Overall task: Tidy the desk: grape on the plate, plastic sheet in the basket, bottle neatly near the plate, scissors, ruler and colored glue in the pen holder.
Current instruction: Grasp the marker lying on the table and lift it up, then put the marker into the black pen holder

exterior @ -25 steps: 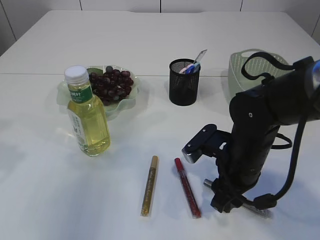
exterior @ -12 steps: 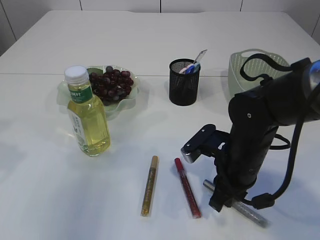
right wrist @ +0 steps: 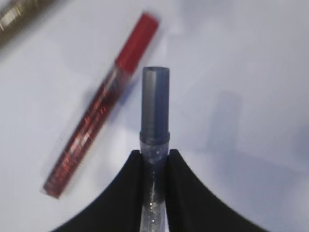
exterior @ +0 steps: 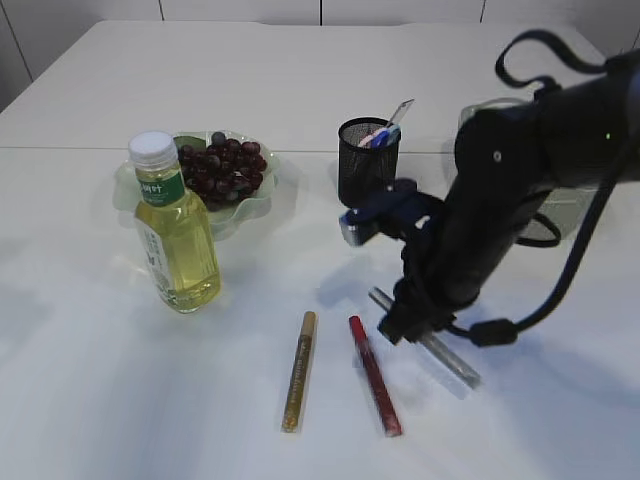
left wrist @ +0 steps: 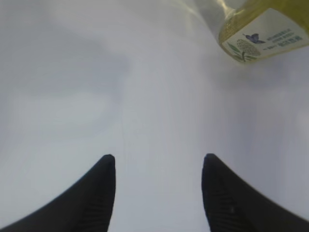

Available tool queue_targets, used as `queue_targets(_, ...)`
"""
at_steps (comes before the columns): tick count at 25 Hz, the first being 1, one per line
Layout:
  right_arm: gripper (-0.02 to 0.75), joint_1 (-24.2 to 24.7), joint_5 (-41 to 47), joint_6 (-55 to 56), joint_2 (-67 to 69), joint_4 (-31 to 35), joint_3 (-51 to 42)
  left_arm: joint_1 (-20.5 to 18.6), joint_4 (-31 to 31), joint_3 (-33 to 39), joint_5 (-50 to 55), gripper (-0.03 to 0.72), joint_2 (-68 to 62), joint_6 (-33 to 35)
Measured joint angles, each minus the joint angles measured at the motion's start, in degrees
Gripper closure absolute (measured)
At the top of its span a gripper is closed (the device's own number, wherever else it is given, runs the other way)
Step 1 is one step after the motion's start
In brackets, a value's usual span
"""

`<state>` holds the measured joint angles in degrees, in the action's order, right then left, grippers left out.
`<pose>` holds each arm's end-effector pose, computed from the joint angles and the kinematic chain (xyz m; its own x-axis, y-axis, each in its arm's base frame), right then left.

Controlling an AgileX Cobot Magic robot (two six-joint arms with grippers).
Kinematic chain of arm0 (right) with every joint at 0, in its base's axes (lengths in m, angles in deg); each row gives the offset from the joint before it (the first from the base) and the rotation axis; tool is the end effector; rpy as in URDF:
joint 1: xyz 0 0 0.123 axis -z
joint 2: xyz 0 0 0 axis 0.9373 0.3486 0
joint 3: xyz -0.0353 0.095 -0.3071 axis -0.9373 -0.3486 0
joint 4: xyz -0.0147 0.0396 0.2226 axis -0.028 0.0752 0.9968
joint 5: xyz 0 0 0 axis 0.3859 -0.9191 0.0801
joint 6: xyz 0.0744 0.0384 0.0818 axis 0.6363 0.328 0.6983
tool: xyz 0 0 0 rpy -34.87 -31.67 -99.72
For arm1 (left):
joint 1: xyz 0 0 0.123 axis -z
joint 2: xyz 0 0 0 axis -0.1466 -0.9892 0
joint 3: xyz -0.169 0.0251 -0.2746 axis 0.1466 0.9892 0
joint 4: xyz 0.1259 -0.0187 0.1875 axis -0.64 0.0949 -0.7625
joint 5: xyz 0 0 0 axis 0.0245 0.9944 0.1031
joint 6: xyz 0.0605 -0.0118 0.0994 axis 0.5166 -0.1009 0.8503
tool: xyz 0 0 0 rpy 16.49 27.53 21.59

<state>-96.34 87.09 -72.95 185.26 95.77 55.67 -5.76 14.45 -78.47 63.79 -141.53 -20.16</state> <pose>0.3118 0.1695 0.1969 -0.6860 -0.6829 -0.2511 -0.7084 0.7056 0.0164 0.2300 -0.0196 0.3073 -0.9312 -0.0594 -0.3596 -0.0218 0.9939 -0.1077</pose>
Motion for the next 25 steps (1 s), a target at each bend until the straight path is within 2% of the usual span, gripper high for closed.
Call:
queue_targets(5,0.613,4.9,4.2,-9.8,-0.1,15.9,10.4,0.0,0.0,0.0,0.0,0.273,0.0,0.0)
queue_targets(10,0.614,9.5,4.8,-17.9,-0.1,28.1,20.0,0.0,0.0,0.0,0.0,0.273,0.0,0.0)
queue_targets(18,0.614,14.2,-0.5,-31.6,5.0,48.9,30.6,0.0,0.0,0.0,0.0,0.273,0.0,0.0)
queue_targets(25,0.615,14.5,-6.0,-44.3,13.0,59.0,37.1,0.0,0.0,0.0,0.0,0.273,0.0,0.0)
